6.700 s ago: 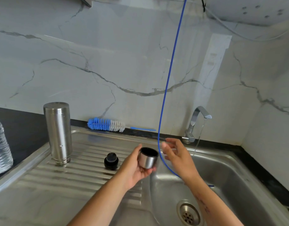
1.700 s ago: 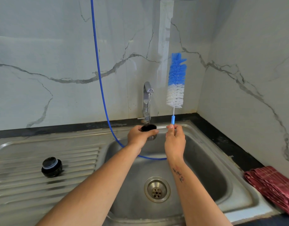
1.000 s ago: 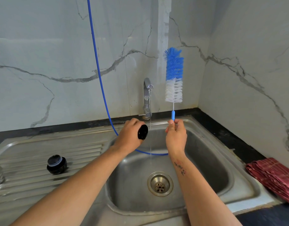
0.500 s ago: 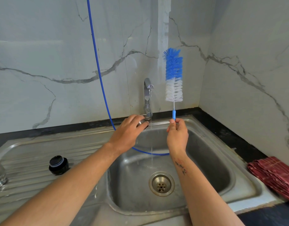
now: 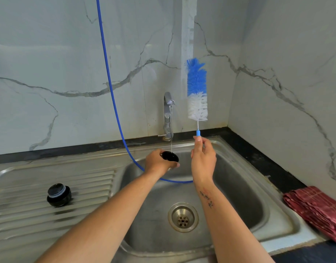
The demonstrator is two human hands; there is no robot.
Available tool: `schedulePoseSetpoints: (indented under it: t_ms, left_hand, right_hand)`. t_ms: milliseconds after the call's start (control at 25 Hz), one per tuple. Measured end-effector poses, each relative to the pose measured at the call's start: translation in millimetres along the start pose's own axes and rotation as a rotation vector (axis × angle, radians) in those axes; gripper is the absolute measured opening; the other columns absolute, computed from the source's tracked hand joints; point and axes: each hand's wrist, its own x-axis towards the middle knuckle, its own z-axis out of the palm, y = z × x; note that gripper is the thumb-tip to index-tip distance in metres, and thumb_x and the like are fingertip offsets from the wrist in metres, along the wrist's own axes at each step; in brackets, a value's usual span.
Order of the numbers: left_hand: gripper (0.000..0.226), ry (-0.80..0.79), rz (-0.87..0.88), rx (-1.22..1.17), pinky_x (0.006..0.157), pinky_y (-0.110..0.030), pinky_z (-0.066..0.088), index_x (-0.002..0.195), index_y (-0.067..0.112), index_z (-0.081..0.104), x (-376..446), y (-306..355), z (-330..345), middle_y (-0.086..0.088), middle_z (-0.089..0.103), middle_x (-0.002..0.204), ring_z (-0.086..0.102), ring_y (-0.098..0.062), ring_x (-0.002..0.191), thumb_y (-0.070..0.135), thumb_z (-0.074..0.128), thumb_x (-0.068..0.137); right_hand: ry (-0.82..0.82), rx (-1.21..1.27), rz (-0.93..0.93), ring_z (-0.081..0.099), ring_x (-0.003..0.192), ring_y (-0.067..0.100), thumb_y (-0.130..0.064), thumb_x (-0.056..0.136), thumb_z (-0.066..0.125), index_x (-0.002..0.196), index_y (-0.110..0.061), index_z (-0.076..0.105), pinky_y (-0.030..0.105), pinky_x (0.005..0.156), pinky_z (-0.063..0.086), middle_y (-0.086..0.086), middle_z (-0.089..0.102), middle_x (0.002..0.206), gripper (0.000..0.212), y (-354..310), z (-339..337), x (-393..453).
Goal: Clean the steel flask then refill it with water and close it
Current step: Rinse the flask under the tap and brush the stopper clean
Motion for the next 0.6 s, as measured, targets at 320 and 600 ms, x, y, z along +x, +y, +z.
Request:
schedulePoseSetpoints:
  t_ms: [320,600]
  left_hand:
    - [0.056,0.014,-0.019,-0.61,0.079,-0.028,0.057,0.11,0.018,0.069,-25.0,-15.5,-70.0,-0.004,0.075,0.11,0.072,-0.017,0.098,0.018,0.096,0.061]
    - [0.083,0.084,-0.092,-1.33,0.068,-0.029,0.062,0.107,0.016,0.065,-44.7,-54.6,-156.8,-0.011,0.071,0.103,0.071,-0.023,0.091,0.045,0.101,0.038]
  right_hand:
    - [-0.311,0.097,-0.111,0.046,0.061,0.011,-0.031,0.107,0.052,0.103,-0.017,0.065,0.024,0.054,0.04,0.001,0.055,0.071,0.02,-8.7,2.5,-12.1]
    - [-0.607,-0.027,-0.187,0.032,0.057,0.012,-0.027,0.1,0.063,0.091,-0.006,0.074,0.025,0.052,0.027,-0.001,0.039,0.059,0.026,-9.7,10.3,-24.4]
